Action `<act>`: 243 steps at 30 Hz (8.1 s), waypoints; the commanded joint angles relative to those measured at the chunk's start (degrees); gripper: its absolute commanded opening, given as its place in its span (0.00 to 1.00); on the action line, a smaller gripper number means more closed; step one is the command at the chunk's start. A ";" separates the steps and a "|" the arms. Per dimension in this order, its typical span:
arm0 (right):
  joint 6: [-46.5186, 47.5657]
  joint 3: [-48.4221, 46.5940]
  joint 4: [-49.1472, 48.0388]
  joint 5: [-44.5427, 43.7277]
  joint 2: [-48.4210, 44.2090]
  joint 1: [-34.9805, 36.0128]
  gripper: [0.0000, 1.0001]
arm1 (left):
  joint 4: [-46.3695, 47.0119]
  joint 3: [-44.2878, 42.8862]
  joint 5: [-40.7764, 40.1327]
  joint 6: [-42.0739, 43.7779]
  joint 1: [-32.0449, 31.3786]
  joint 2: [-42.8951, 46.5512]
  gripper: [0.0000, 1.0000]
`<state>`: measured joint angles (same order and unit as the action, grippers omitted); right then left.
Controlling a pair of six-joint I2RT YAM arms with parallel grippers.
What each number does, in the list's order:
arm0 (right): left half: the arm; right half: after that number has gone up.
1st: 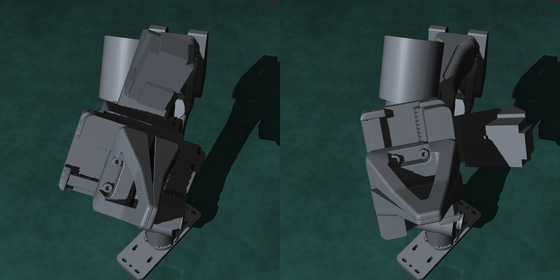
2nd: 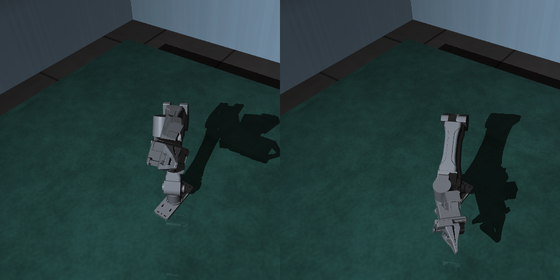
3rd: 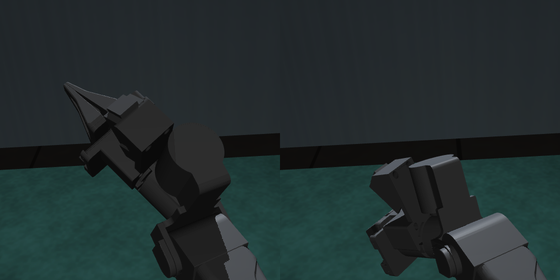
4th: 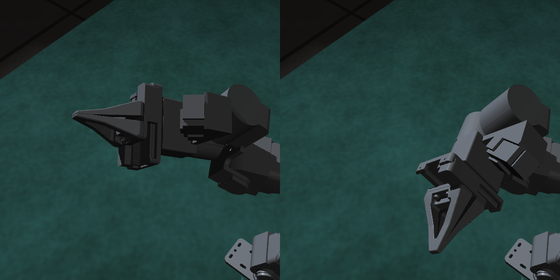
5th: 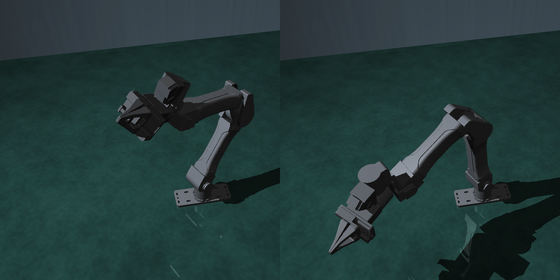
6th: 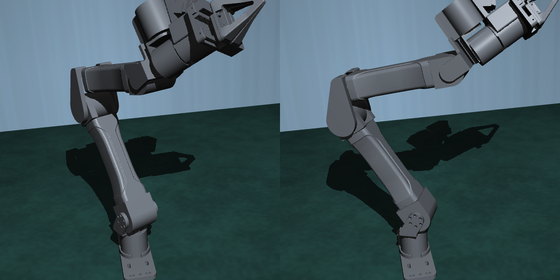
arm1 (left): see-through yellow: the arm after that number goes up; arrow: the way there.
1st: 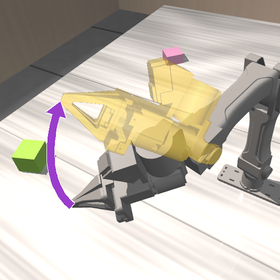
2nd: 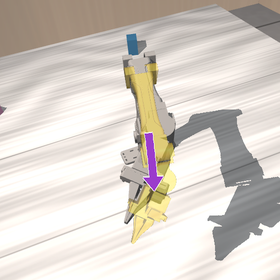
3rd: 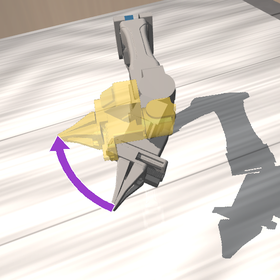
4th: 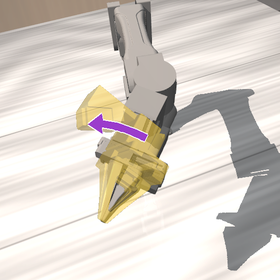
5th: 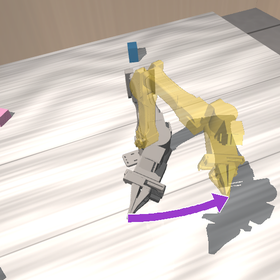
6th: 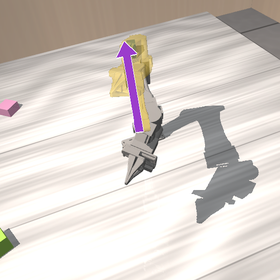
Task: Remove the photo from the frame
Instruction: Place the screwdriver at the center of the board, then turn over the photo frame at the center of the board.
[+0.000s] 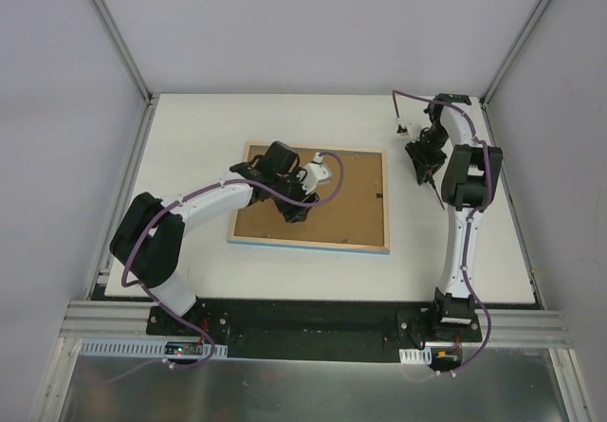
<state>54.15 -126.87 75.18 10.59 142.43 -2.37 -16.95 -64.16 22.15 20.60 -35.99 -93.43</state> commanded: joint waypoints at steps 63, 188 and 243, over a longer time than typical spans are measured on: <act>41.89 74.37 -24.63 25.62 -75.52 -3.78 0.60 | -9.85 -6.76 -1.15 9.81 -15.26 -8.96 0.00; -23.19 34.58 -34.56 42.23 -66.41 -11.68 0.71 | -37.17 -58.24 -10.39 -9.86 -8.67 -13.08 0.24; -62.31 34.33 -65.33 29.06 -24.58 23.28 0.61 | -21.29 -22.25 23.23 -17.78 62.97 -16.97 0.11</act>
<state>-0.19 -87.29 14.52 44.23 113.65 17.45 -38.11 -89.62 61.23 1.37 26.70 -116.79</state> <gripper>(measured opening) 0.620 0.248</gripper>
